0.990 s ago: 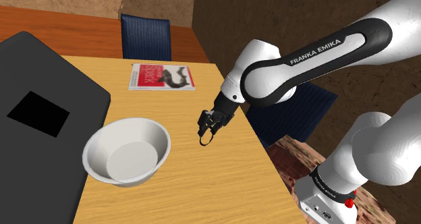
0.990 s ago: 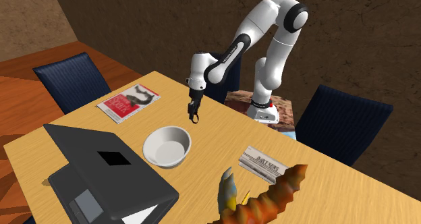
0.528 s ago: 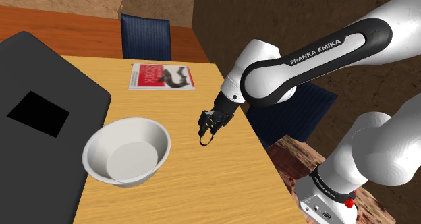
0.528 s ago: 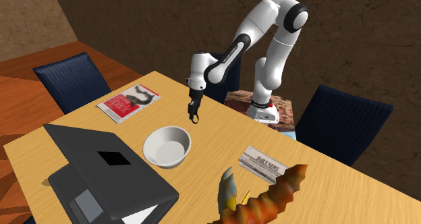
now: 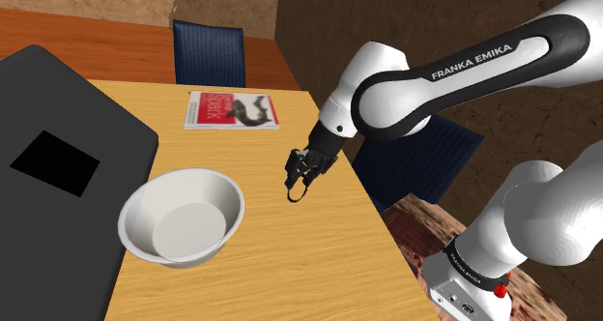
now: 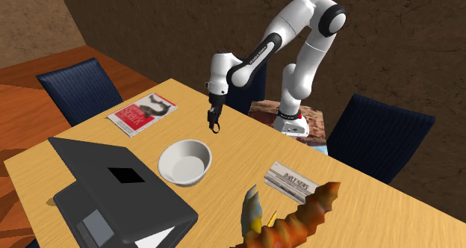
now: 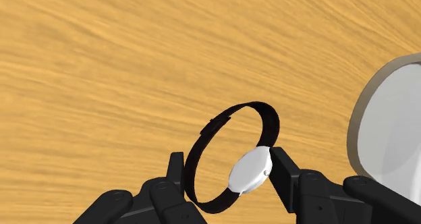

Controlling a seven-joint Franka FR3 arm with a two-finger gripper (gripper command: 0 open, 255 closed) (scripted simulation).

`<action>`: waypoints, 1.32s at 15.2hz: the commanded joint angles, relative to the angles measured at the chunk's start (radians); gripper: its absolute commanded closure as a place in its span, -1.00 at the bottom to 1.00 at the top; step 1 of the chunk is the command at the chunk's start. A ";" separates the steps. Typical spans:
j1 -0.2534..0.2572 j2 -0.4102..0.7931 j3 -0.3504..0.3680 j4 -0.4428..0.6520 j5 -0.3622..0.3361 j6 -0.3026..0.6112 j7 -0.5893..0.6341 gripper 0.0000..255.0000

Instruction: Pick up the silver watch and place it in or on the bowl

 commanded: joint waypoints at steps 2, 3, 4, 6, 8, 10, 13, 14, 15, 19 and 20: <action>-0.007 -0.034 -0.005 0.015 -0.019 -0.049 0.020 1.00; -0.009 -0.045 -0.006 0.021 -0.025 -0.064 0.026 1.00; -0.011 -0.055 -0.008 0.026 -0.030 -0.080 0.033 1.00; -0.015 -0.075 -0.011 0.038 -0.041 -0.111 0.044 1.00; -0.019 -0.093 -0.015 0.052 -0.052 -0.142 0.056 1.00; -0.022 -0.110 -0.018 0.066 -0.061 -0.172 0.067 1.00; -0.027 -0.133 -0.024 0.089 -0.075 -0.217 0.082 1.00; -0.029 -0.140 -0.026 0.097 -0.080 -0.231 0.087 1.00; -0.030 -0.147 -0.028 0.105 -0.084 -0.246 0.092 1.00; -0.036 -0.171 -0.036 0.140 -0.101 -0.303 0.111 1.00; -0.038 -0.176 -0.038 0.150 -0.105 -0.317 0.115 1.00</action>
